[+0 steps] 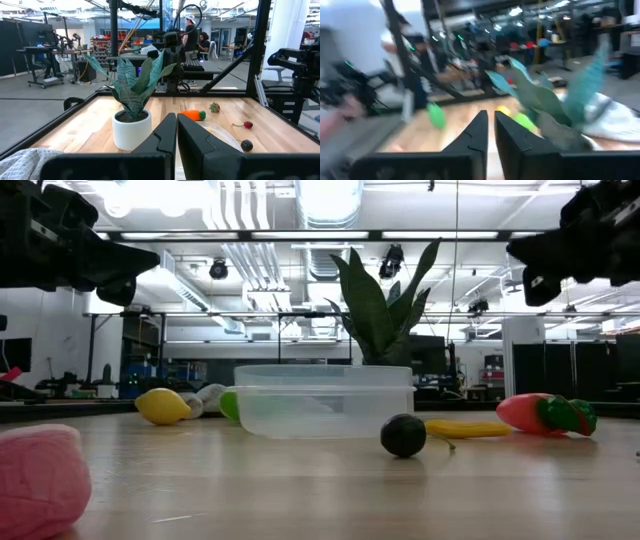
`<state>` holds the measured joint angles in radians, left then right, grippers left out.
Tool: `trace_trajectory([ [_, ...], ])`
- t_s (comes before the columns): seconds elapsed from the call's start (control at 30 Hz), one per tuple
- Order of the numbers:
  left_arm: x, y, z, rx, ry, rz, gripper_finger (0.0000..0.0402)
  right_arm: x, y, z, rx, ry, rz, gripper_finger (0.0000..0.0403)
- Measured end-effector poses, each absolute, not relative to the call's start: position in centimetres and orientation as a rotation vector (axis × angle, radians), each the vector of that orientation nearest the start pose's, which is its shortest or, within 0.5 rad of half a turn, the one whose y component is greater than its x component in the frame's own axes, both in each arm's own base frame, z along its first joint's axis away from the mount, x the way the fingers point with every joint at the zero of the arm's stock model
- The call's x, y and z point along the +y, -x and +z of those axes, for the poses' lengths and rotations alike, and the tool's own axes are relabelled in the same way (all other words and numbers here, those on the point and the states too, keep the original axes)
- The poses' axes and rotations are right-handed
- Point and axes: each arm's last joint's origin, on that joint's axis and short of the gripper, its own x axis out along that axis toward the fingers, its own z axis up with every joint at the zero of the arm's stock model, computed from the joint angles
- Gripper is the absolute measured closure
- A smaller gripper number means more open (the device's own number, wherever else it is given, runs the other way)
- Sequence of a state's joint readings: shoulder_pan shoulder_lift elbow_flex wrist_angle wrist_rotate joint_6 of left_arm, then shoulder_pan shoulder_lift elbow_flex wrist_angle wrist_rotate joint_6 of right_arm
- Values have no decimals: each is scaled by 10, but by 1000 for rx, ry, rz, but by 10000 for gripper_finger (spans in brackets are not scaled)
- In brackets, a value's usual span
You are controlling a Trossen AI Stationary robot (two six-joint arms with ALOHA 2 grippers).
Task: Pick and placing Produce into tupperware
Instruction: Put the carrot into the transparent bin
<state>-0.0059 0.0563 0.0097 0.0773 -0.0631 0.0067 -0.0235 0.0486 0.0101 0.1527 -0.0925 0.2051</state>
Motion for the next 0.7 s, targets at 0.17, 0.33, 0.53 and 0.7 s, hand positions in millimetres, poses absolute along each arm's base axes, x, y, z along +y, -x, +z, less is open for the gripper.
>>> trace_trajectory([
  [0.17,1,-101,170,-31,-13,58,402,11,-95,206,-127,-251,328,288],
  [0.33,1,-101,169,-20,-9,58,402,22,-100,243,-155,-92,366,207],
  [0.53,1,-101,169,-18,-7,59,402,50,-120,298,-185,93,491,137],
  [0.7,1,-101,168,-7,-6,59,402,74,-151,341,57,125,155,128],
])
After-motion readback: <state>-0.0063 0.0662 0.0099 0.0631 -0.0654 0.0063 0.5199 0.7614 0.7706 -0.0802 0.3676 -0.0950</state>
